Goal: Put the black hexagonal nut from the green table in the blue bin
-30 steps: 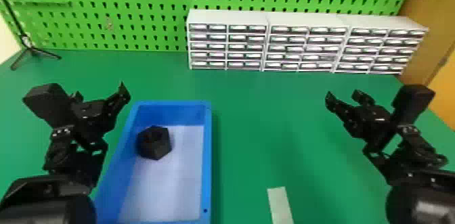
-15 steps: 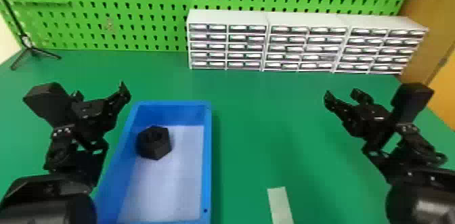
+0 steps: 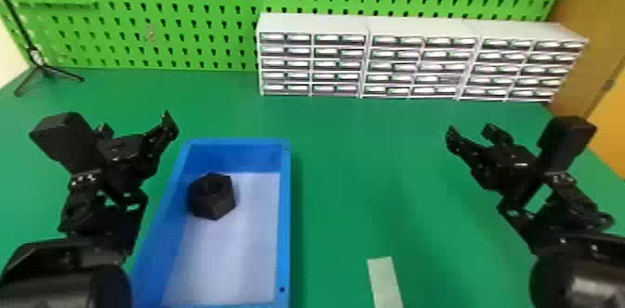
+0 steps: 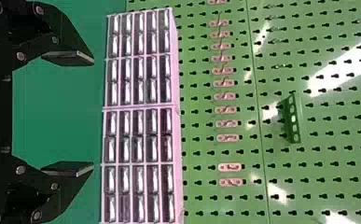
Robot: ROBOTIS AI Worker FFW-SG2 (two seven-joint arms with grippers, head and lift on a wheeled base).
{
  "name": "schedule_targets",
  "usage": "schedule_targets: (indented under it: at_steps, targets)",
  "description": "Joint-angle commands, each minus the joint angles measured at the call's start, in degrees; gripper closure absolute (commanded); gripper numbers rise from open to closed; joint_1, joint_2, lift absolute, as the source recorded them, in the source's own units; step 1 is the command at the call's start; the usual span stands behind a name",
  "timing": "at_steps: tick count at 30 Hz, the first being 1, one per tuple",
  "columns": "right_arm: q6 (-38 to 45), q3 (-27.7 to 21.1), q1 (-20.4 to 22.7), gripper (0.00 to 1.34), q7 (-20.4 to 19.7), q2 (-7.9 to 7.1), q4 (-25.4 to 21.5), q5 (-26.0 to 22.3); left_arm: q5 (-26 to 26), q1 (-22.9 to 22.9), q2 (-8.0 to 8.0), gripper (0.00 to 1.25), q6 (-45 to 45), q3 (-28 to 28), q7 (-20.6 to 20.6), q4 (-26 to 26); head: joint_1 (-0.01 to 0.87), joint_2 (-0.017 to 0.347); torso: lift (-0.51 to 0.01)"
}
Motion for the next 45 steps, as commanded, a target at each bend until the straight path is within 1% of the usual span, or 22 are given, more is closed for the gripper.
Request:
schedule_targets:
  at_steps: [1, 22, 45]
  targets:
    - [0.0, 0.0, 0.0, 0.47, 0.0, 0.1, 0.0, 0.1, 0.0, -0.2, 0.0, 0.13, -0.2, 0.1, 0.0, 0.0, 0.692, 0.008, -0.097]
    - [0.0, -0.3, -0.2, 0.47, 0.0, 0.45, 0.0, 0.4, 0.0, -0.3, 0.0, 0.13, -0.3, 0.0, 0.0, 0.0, 0.692, 0.008, -0.097]
    - [0.0, -0.3, -0.2, 0.47, 0.1, 0.45, 0.0, 0.3, 0.0, -0.2, 0.0, 0.13, -0.5, 0.0, 0.0, 0.0, 0.692, 0.008, -0.097]
